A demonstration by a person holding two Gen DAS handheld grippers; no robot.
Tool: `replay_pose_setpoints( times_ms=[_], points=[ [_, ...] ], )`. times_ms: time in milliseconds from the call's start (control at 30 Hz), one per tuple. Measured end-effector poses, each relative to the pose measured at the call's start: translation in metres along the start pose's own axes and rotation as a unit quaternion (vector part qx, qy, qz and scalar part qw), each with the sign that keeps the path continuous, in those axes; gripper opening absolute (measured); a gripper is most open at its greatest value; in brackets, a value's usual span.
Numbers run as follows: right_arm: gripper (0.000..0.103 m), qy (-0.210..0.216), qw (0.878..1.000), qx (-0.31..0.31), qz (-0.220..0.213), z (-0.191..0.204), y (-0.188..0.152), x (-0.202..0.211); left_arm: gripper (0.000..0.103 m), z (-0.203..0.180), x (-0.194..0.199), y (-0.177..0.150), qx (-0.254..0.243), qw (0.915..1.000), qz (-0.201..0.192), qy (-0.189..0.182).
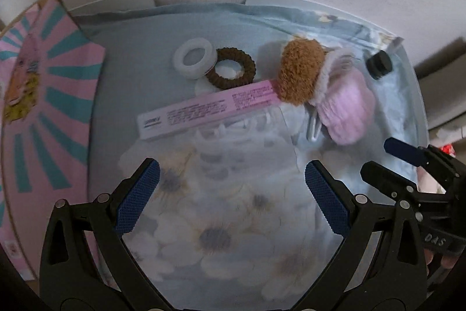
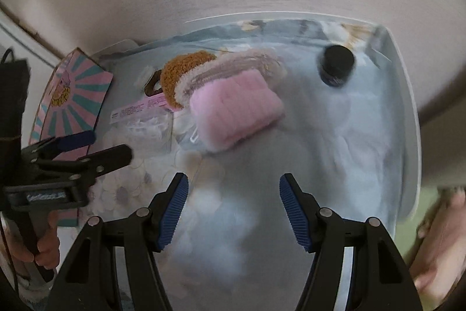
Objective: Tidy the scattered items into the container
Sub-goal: 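Grasp the clear floss-pick box with the left gripper while the right grasps the pink headband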
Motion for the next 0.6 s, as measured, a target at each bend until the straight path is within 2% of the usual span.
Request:
replay_pose_setpoints(
  times_ms=[400,600],
  points=[
    [0.061,0.013,0.995,0.099,-0.003,0.007,0.033,-0.023,0.1,-0.003,-0.03,-0.002,0.042,0.9987,0.026,0.01],
    [0.061,0.001,0.993,0.117,0.003,0.007,0.042,-0.035,0.099,-0.001,-0.028,-0.005,0.054,0.9983,0.017,0.019]
  ],
)
Point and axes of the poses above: each gripper's, at about its wrist camera, not at the fingertips, and x roughly against the way its jaws point, z to its left, y to its top, the point moved 9 cm from there along -x, roughly the way its jaws point, and after that the axes turned 12 degrees about -x, right-handed, at the moved point
